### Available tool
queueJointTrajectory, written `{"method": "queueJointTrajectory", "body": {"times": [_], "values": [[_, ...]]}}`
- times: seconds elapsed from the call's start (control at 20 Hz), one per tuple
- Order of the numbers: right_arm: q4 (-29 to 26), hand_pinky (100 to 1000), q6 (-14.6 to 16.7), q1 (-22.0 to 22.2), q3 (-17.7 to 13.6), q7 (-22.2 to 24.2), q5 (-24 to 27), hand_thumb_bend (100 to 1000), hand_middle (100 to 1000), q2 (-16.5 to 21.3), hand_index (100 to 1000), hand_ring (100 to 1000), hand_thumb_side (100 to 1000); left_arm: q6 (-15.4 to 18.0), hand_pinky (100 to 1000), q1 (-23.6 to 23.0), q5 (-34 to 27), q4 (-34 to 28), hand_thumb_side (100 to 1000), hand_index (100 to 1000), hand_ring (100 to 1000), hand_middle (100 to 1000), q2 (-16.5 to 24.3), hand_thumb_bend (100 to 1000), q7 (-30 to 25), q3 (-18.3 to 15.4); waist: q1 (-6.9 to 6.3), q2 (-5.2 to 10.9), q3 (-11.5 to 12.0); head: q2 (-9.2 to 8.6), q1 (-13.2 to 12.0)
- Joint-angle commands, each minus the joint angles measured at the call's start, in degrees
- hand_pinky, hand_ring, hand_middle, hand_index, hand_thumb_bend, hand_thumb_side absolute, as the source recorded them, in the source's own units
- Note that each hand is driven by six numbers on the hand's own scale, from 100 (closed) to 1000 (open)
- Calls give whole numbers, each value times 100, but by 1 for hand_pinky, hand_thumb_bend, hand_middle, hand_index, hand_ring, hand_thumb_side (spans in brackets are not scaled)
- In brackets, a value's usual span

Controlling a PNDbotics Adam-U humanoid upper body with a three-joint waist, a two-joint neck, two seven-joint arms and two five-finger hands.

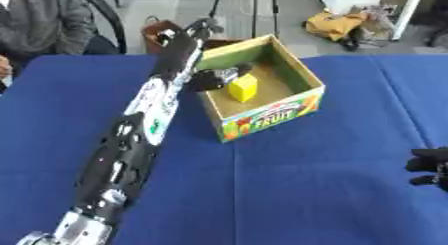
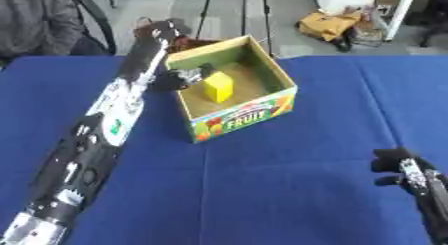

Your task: Pick up objects on the table and place them in the box.

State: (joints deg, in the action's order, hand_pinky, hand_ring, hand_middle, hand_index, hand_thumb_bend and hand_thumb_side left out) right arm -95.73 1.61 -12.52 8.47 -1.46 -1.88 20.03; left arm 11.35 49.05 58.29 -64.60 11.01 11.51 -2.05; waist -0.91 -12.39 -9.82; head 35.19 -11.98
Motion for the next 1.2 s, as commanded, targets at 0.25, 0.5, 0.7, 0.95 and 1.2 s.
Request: {"method": "queueJointTrajectory", "body": {"times": [0.25, 0.5, 0.7, 0.95, 1.2], "values": [[-29, 596, 0, -25, -164, -126, -3, 100, 609, 83, 756, 692, 1000, -110, 736, -478, -618, -268, 992, 792, 798, 778, -73, 713, 144, -390, -14, 21, 383, -112, 247], [-20, 595, 1, -6, -180, -157, -3, 100, 608, 88, 754, 691, 1000, -382, 721, -1126, -1019, -721, 987, 780, 775, 750, 46, 689, -176, -486, -22, 32, 475, -105, 320], [-16, 595, 3, -1, -173, -160, 2, 100, 608, 76, 754, 691, 1000, -543, 714, -1656, -1345, -1162, 985, 777, 762, 736, 56, 677, -376, -371, -19, 48, 474, -92, 310], [-25, 595, 5, -16, -156, -146, 13, 100, 608, 69, 754, 691, 1000, -670, 707, -2322, -1755, -1693, 985, 760, 749, 717, 15, 657, -520, -160, -6, 60, 393, -61, 276], [-20, 595, -4, 3, -138, -139, 16, 100, 610, 61, 754, 692, 1000, -755, 702, -2925, -2157, -2194, 985, 756, 740, 704, -1, 635, -587, 30, -16, 89, 331, -24, 254]]}}
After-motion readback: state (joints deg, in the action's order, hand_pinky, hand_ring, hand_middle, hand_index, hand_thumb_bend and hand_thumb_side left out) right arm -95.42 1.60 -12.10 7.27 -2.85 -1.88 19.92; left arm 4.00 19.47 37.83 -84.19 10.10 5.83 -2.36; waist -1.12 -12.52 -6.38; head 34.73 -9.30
